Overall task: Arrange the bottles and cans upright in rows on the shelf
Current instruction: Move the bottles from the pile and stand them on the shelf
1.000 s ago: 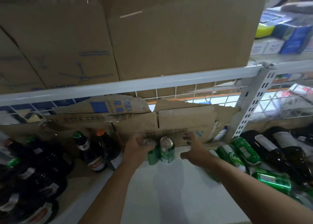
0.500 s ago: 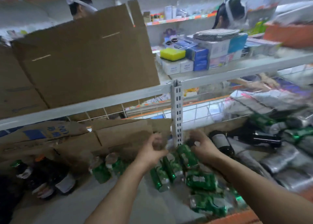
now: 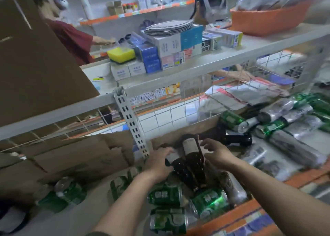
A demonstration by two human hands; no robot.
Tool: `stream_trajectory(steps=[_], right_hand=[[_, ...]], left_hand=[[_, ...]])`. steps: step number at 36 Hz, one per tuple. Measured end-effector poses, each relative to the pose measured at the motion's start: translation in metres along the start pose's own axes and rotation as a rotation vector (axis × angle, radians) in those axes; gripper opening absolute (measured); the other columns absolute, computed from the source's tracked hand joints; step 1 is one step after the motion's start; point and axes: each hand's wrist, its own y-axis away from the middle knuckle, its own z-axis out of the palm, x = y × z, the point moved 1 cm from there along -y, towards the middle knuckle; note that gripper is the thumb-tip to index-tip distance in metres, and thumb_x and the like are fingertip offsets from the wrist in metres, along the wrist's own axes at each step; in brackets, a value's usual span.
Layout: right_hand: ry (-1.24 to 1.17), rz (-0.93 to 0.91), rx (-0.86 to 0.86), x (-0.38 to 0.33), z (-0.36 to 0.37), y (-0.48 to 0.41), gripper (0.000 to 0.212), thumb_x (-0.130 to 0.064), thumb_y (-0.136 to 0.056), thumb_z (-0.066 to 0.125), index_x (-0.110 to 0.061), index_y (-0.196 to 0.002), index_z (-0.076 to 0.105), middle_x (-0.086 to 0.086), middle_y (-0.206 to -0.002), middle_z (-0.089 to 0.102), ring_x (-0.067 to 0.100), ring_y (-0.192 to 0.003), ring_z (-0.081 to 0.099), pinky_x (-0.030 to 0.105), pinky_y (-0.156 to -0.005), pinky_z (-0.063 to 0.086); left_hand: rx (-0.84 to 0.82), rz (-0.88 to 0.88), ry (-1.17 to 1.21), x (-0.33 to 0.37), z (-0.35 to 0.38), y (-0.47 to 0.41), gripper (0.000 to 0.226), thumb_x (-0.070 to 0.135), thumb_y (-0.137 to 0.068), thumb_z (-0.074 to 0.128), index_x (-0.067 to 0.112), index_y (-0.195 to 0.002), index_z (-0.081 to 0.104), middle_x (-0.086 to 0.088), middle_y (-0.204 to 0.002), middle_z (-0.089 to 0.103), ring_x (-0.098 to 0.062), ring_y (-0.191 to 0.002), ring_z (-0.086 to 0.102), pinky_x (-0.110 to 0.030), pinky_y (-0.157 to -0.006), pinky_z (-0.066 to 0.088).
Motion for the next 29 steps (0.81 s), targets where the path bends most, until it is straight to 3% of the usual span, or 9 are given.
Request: stream_trajectory(steps=[3, 6, 10, 14, 20, 26, 29], right_hand=[[0.177, -0.037, -0.068, 0.001, 0.002, -0.007, 0.049, -0.005, -0.086, 0.067, -0.021, -0.132, 0.062, 0.007, -0.131, 0.061, 0.026, -0.125, 0.057, 0.032, -0.097, 0.045], [0.301, -0.124, -0.168, 0.0, 0.007, -0.016, 0.064, -0.009, -0.084, 0.069, -0.027, -0.143, 0.054, 0.004, -0.152, 0.047, 0.026, -0.141, 0.043, 0.032, -0.113, 0.034], [0.41, -0.212, -0.285, 0.002, 0.019, -0.025, 0.071, -0.015, -0.08, 0.068, -0.034, -0.146, 0.049, 0.009, -0.152, 0.035, 0.032, -0.142, 0.037, 0.041, -0.114, 0.039], [0.619, -0.293, -0.33, 0.001, 0.026, -0.027, 0.077, -0.017, -0.082, 0.065, -0.044, -0.148, 0.039, 0.014, -0.16, 0.015, 0.037, -0.147, 0.027, 0.044, -0.116, 0.036], [0.862, -0.339, -0.367, 0.006, 0.03, -0.026, 0.105, -0.022, -0.084, 0.074, -0.032, -0.163, 0.005, 0.022, -0.167, -0.015, 0.038, -0.157, 0.001, 0.045, -0.126, 0.019], [0.859, -0.386, -0.246, 0.009, 0.042, -0.02, 0.086, -0.028, -0.097, 0.059, -0.031, -0.163, 0.004, 0.027, -0.166, -0.018, 0.042, -0.156, 0.003, 0.045, -0.125, 0.02], [0.829, -0.404, -0.248, 0.016, 0.041, -0.022, 0.091, -0.03, -0.095, 0.063, -0.033, -0.163, 0.002, 0.026, -0.165, -0.021, 0.041, -0.157, 0.001, 0.046, -0.125, 0.022]], left_hand=[[-0.063, 0.118, -0.232, 0.006, 0.004, -0.007, 0.048, 0.022, -0.087, 0.064, 0.027, -0.134, 0.059, 0.004, -0.143, 0.053, -0.022, -0.134, 0.044, -0.033, -0.108, 0.036], [-0.085, 0.171, -0.327, 0.007, 0.01, -0.012, 0.046, 0.022, -0.088, 0.062, 0.026, -0.133, 0.061, 0.0, -0.144, 0.051, -0.026, -0.135, 0.043, -0.034, -0.109, 0.037], [-0.083, 0.156, -0.389, 0.005, 0.027, -0.02, 0.047, 0.033, -0.087, 0.063, 0.03, -0.133, 0.055, -0.006, -0.145, 0.04, -0.029, -0.139, 0.034, -0.037, -0.11, 0.035], [-0.118, 0.129, -0.414, 0.004, 0.047, -0.026, 0.059, 0.04, -0.086, 0.065, 0.04, -0.141, 0.043, -0.011, -0.156, 0.022, -0.033, -0.152, 0.007, -0.051, -0.121, 0.024], [-0.125, 0.104, -0.483, 0.006, 0.057, -0.027, 0.074, 0.026, -0.088, 0.065, 0.027, -0.151, 0.026, -0.015, -0.163, 0.007, -0.036, -0.154, -0.006, -0.053, -0.123, 0.017], [-0.087, 0.131, -0.566, 0.008, 0.054, -0.026, 0.069, 0.02, -0.092, 0.06, 0.024, -0.151, 0.026, -0.016, -0.164, 0.012, -0.039, -0.153, 0.003, -0.054, -0.122, 0.019], [-0.043, 0.143, -0.609, 0.006, 0.059, -0.024, 0.07, 0.014, -0.091, 0.063, 0.025, -0.149, 0.024, -0.015, -0.165, 0.012, -0.042, -0.153, 0.004, -0.056, -0.121, 0.021]])
